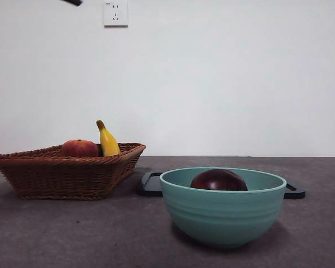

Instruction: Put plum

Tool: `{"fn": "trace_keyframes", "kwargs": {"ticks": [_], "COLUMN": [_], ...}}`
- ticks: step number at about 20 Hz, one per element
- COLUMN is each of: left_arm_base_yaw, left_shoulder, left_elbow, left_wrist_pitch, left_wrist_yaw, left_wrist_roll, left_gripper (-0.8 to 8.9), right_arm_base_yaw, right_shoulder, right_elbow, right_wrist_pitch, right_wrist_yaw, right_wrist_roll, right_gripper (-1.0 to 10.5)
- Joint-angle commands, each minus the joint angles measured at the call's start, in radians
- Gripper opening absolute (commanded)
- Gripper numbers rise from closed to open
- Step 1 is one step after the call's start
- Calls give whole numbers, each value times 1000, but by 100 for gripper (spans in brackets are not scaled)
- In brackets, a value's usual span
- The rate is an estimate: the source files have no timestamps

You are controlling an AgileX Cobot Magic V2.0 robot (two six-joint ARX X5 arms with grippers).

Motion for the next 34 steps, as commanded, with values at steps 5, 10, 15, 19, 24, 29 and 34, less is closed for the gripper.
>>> {"fn": "trace_keyframes", "kwargs": {"ticks": [5, 10, 15, 19, 24, 29, 34], "left_arm_base_yaw": [20, 11, 11, 11, 11, 11, 11], "left_shoulder": [-126, -163, -166, -166, -166, -166, -166], "left_elbow": [-279, -309, -309, -309, -309, -309, -309], "left_wrist_pitch": [-11, -61, -60, -60, -58, -58, -58], "left_wrist_yaw": [208, 223, 223, 223, 223, 223, 223], "left_wrist_roll": [-53, -51, -51, -51, -48, -49, -49], "left_gripper": [405, 404, 404, 404, 404, 404, 404], "right_arm_base_yaw": [35, 98, 174, 258, 364, 427, 447], "right_shoulder": [29, 87, 150, 221, 370, 505, 584], "right_elbow": [14, 3, -114, -246, -269, -269, -269], "right_wrist_pitch": [-5, -12, 74, 275, 435, 537, 607], "right_wrist_yaw": [0, 6, 31, 111, 230, 326, 344], "right_wrist_roll": [7, 8, 64, 156, 210, 221, 241], "right_gripper": [397, 397, 396, 394, 356, 273, 174]}}
